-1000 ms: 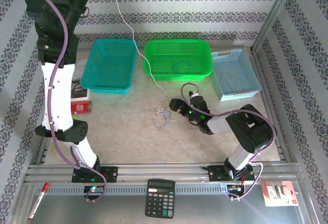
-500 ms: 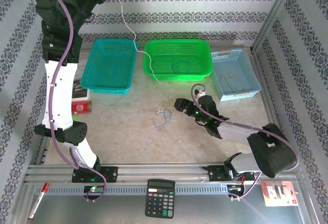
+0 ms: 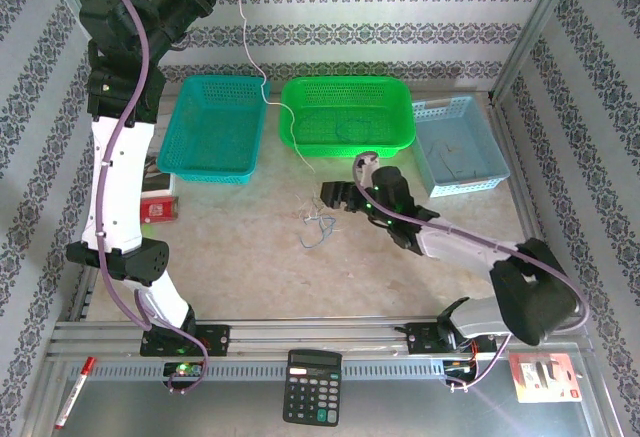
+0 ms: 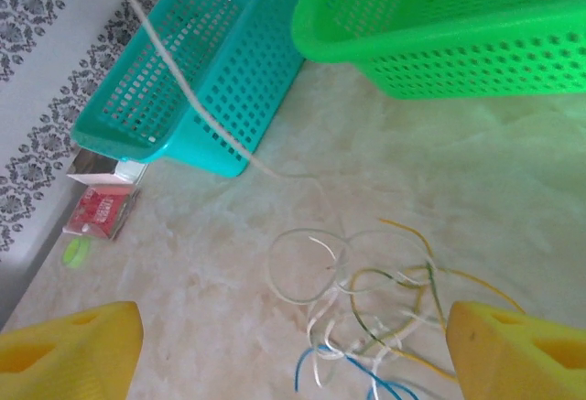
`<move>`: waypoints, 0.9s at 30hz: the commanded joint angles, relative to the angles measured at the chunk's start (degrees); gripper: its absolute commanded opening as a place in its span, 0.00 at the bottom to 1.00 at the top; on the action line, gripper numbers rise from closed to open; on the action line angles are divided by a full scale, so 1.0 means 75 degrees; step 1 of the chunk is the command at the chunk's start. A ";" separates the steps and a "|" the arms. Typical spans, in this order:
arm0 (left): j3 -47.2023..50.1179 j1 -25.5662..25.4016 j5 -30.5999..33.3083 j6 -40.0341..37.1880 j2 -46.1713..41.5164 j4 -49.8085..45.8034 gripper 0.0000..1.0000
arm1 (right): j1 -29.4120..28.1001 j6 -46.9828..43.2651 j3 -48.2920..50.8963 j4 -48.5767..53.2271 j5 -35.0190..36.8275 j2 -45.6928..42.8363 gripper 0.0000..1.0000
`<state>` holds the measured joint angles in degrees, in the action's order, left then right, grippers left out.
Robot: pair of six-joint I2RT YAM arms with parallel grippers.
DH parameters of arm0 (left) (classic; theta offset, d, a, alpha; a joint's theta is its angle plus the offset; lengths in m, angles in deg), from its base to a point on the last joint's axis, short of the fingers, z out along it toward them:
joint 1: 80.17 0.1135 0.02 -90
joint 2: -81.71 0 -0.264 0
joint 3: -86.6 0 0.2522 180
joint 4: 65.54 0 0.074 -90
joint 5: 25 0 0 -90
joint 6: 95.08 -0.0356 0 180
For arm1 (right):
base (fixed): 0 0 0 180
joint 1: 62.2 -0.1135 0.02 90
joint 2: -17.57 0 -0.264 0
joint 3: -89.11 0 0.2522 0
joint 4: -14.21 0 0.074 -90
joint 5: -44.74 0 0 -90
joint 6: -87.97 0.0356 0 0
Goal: Untangle the cables
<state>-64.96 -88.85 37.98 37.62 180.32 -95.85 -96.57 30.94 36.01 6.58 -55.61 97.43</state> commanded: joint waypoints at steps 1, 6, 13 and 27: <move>-0.0010 -0.0106 -0.0263 0.0372 -0.0304 0.0605 0.00 | -0.0210 -0.0518 -0.0756 -0.0001 0.0287 0.0715 0.86; -0.0014 -0.0285 -0.0193 0.0642 -0.0386 0.0891 0.00 | -0.0435 -0.0699 -0.1831 -0.0064 0.0900 0.1955 0.86; -0.0046 -0.0403 0.0209 0.0884 -0.0628 0.1286 0.00 | -0.0375 -0.0507 -0.2732 -0.0080 0.1551 0.3274 0.82; -0.0776 -0.0390 0.1736 -0.0353 -0.1281 0.0921 0.00 | 0.0727 0.1423 -0.0450 0.0043 0.2950 0.2361 0.69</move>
<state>-69.50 -91.43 47.96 38.41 171.97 -90.74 -91.74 37.80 31.10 7.39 -36.16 117.51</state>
